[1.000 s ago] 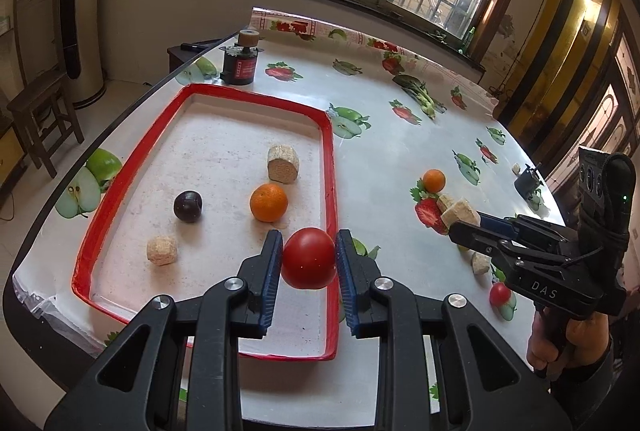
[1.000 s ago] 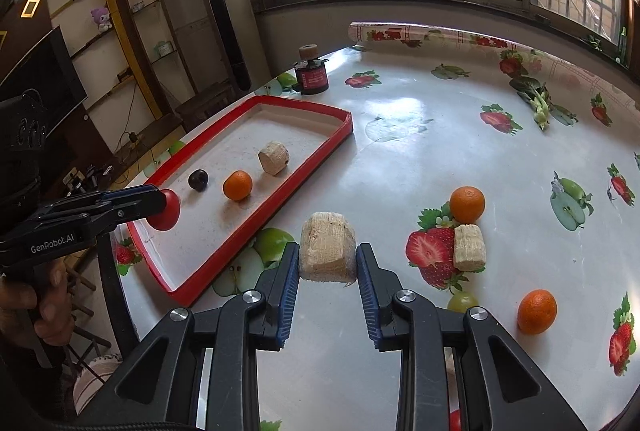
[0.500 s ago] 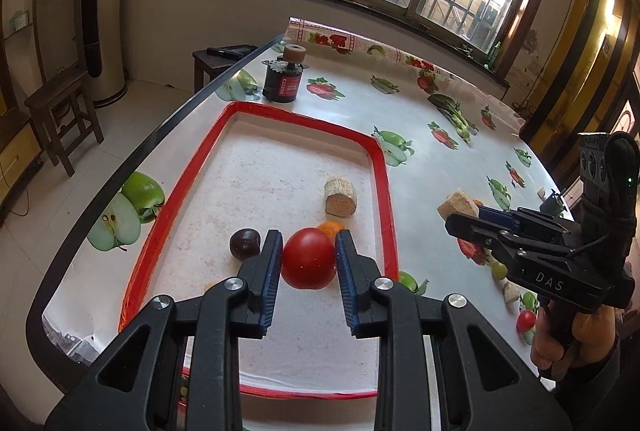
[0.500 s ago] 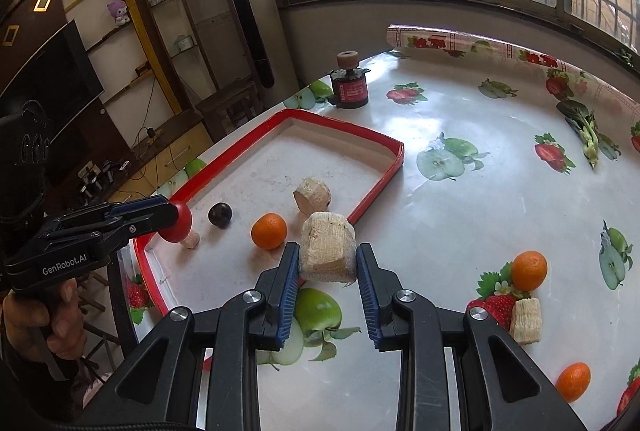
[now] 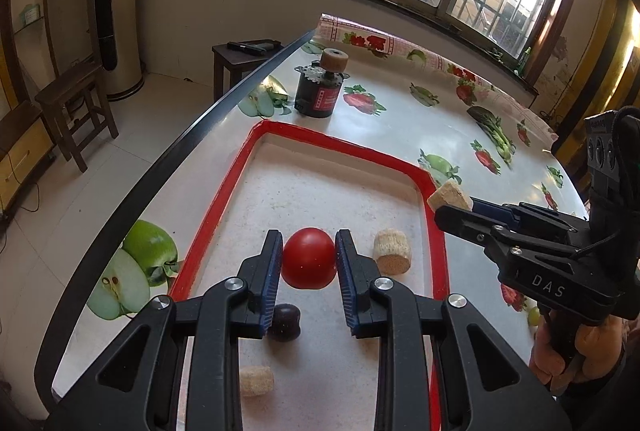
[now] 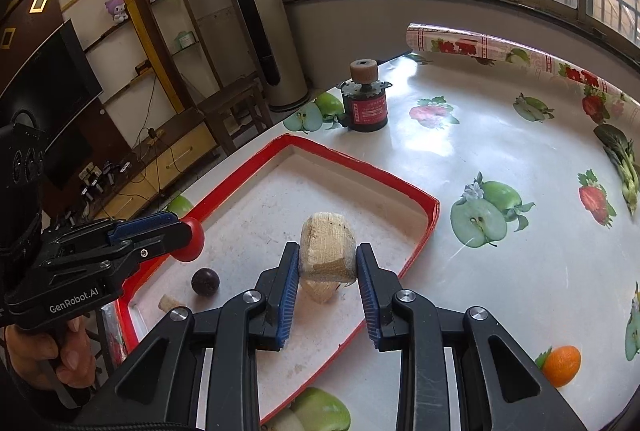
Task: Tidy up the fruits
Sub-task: 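Carry the tomato and block into the tray and open both grippers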
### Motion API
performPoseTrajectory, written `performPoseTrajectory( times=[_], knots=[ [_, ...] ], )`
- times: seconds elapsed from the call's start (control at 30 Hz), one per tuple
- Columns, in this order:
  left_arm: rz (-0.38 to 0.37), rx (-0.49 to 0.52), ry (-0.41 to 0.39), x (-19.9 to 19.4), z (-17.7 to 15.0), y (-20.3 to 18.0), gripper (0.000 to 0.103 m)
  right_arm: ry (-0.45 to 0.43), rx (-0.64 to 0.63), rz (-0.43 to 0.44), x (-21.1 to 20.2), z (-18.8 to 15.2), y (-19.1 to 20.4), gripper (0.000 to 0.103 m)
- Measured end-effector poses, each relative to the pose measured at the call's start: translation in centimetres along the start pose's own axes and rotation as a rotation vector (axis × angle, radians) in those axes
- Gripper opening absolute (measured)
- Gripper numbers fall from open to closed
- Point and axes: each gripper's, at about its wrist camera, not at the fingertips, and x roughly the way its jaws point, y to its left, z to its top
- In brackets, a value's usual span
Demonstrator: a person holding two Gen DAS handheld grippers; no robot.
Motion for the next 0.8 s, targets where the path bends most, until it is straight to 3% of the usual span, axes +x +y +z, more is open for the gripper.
performPoseTrajectory(
  times=[0.4, 0.67, 0.73, 0.8],
  knots=[
    [0.043, -0.006, 0.093, 5.0, 0.6, 0.6, 0.024, 0.098, 0.008, -0.023, 6.7, 1.3, -1.2, 0.029],
    [0.047, -0.017, 0.105, 5.5, 0.5, 0.8, 0.025, 0.121, 0.024, -0.028, 8.1, 0.9, -1.7, 0.031],
    [0.065, -0.021, 0.113, 5.6, 0.6, 0.8, 0.039, 0.117, 0.031, -0.035, 7.9, 0.9, -1.7, 0.033],
    [0.094, -0.021, 0.11, 5.6, 0.5, 0.8, 0.045, 0.112, 0.035, -0.036, 7.6, 0.8, -1.7, 0.037]
  ],
)
